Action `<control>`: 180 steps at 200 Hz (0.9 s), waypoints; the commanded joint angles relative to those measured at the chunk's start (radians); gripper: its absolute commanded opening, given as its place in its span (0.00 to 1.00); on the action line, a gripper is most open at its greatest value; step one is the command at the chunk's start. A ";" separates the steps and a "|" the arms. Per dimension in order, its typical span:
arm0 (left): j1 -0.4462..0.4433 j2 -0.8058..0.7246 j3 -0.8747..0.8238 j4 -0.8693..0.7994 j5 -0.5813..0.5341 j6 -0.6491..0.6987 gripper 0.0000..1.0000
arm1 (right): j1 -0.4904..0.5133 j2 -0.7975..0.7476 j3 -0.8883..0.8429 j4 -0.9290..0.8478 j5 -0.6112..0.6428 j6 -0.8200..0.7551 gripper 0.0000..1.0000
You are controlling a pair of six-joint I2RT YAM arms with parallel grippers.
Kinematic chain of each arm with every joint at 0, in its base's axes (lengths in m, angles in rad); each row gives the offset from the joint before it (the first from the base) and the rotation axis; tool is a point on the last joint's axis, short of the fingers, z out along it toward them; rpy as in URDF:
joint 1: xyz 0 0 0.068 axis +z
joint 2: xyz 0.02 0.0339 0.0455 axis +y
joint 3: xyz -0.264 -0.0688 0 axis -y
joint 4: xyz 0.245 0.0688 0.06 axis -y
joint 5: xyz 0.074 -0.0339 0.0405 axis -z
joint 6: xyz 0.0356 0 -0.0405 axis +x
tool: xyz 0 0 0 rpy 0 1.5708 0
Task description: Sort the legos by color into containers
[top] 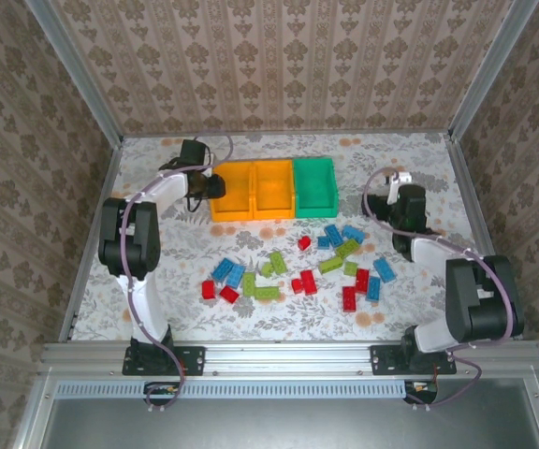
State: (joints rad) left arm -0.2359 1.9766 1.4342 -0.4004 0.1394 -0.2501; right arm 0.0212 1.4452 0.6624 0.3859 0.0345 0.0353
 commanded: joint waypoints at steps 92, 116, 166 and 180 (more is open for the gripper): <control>-0.043 -0.233 -0.178 0.064 -0.113 0.013 0.97 | 0.116 -0.062 0.299 -0.918 -0.073 0.488 0.91; -0.060 -0.286 -0.232 0.078 -0.154 0.041 1.00 | 0.158 0.012 0.306 -0.917 -0.075 0.571 0.95; -0.080 -0.367 -0.329 0.114 -0.198 0.061 1.00 | 0.220 0.133 0.348 -0.975 0.003 0.642 0.94; -0.081 -0.385 -0.355 0.130 -0.200 0.061 1.00 | 0.222 0.161 0.355 -0.980 0.010 0.648 0.94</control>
State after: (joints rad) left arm -0.3103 1.6417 1.1198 -0.3046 -0.0277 -0.2131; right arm 0.2344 1.5681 0.9756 -0.5327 -0.0109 0.6308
